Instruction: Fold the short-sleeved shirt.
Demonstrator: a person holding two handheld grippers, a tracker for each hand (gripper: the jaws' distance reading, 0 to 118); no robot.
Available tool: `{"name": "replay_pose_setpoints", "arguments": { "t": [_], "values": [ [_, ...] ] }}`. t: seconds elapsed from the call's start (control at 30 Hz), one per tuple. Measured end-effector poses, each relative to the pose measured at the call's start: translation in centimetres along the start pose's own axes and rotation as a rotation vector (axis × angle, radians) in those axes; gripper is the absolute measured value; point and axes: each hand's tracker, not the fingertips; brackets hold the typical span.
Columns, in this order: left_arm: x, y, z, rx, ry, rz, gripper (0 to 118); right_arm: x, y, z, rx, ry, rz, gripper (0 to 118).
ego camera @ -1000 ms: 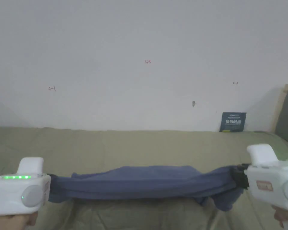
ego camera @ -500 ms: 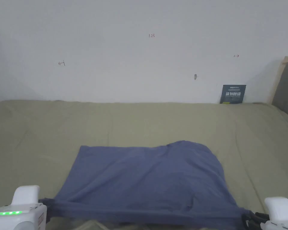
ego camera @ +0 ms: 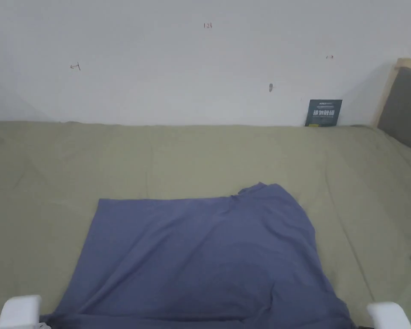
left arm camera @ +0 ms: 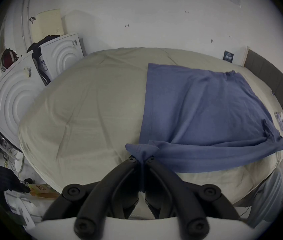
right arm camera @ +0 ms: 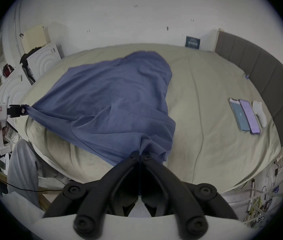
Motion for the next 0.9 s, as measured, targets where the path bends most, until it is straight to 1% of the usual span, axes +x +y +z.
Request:
{"name": "replay_pose_setpoints", "arguments": {
  "t": [0.07, 0.1, 0.13, 0.17, 0.2, 0.23, 0.27, 0.3, 0.33, 0.4, 0.5, 0.53, 0.57, 0.6, 0.63, 0.67, 0.7, 0.73, 0.77, 0.8, 0.83, 0.9],
  "values": [
    [0.0, -0.4, -0.4, -0.029, -0.024, -0.005, 3, 0.0, -0.5, -0.6, -0.024, -0.011, -0.017, 4],
    [-0.1, -0.5, -0.6, -0.048, -0.037, -0.005, 7, 0.2, -0.7, -0.6, -0.028, -0.002, -0.023, 8],
    [-0.3, -0.6, -0.6, -0.061, -0.052, 0.002, 20, 0.4, -0.9, -0.7, -0.040, 0.002, -0.030, 21],
    [-0.4, -0.6, -0.6, -0.070, -0.059, 0.003, 62, 0.3, -1.0, -0.7, -0.077, -0.021, -0.032, 54],
    [-0.1, -0.7, 0.0, -0.105, -0.053, -0.015, 87, 0.5, -1.2, -0.7, -0.115, -0.030, -0.022, 78],
    [-0.1, -0.8, -0.1, -0.149, -0.036, -0.039, 98, 0.7, -1.5, -0.7, -0.152, -0.032, -0.013, 88],
    [-0.3, -1.1, -0.2, -0.180, -0.031, -0.047, 98, 1.1, -1.7, -0.5, -0.165, -0.044, -0.021, 88],
    [-0.6, -1.3, 0.4, -0.147, -0.032, -0.045, 117, 1.4, -2.0, 0.1, -0.140, -0.048, -0.028, 109],
    [-0.7, -1.3, 1.3, -0.126, -0.022, -0.060, 118, 1.8, -2.1, 0.9, -0.117, -0.054, -0.040, 117],
    [-1.4, -1.1, 2.5, -0.128, -0.007, -0.050, 117, 2.4, -1.8, 2.4, -0.075, -0.084, -0.084, 117],
    [-2.6, -0.3, 5.1, -0.115, -0.007, -0.005, 117, 3.4, -1.1, 4.3, -0.016, -0.097, -0.172, 117],
    [-3.0, -0.1, 5.9, -0.113, -0.014, 0.013, 117, 3.4, -0.9, 5.0, -0.005, -0.085, -0.184, 117],
    [-3.3, 0.0, 6.7, -0.075, -0.048, 0.052, 115, 3.4, -0.8, 5.5, 0.019, -0.068, -0.185, 113],
    [-3.6, 0.3, 7.8, -0.055, -0.097, 0.065, 108, 3.2, -0.7, 6.1, 0.054, -0.039, -0.182, 101],
    [-3.7, 0.4, 8.0, -0.089, -0.119, 0.082, 87, 3.0, -0.7, 6.4, 0.072, -0.037, -0.170, 73],
    [-3.8, 0.4, 7.9, -0.102, -0.107, 0.088, 27, 2.4, -0.5, 6.4, 0.080, -0.068, -0.165, 13],
    [-3.8, 0.0, 7.6, -0.078, -0.092, 0.126, 3, 2.1, -0.6, 6.0, 0.103, -0.117, -0.157, 0],
    [-4.1, -0.3, 7.3, -0.039, -0.061, 0.118, 3, 1.7, -0.9, 5.9, 0.118, -0.106, -0.160, 0],
    [-4.3, -0.6, 7.0, -0.087, -0.050, 0.103, 3, 1.8, -0.9, 5.7, 0.102, -0.084, -0.162, 0],
    [-4.6, -0.9, 6.8, -0.110, -0.061, 0.119, 3, 1.2, -0.8, 5.5, 0.081, -0.041, -0.182, 0],
    [-4.9, -1.2, 6.9, -0.120, -0.103, 0.154, 3, 1.0, -1.1, 5.4, 0.090, -0.046, -0.188, 0],
    [-5.4, -1.7, 6.2, -0.130, -0.125, 0.160, 3, 0.7, -1.6, 5.1, 0.081, -0.043, -0.188, 0]
  ]
}}
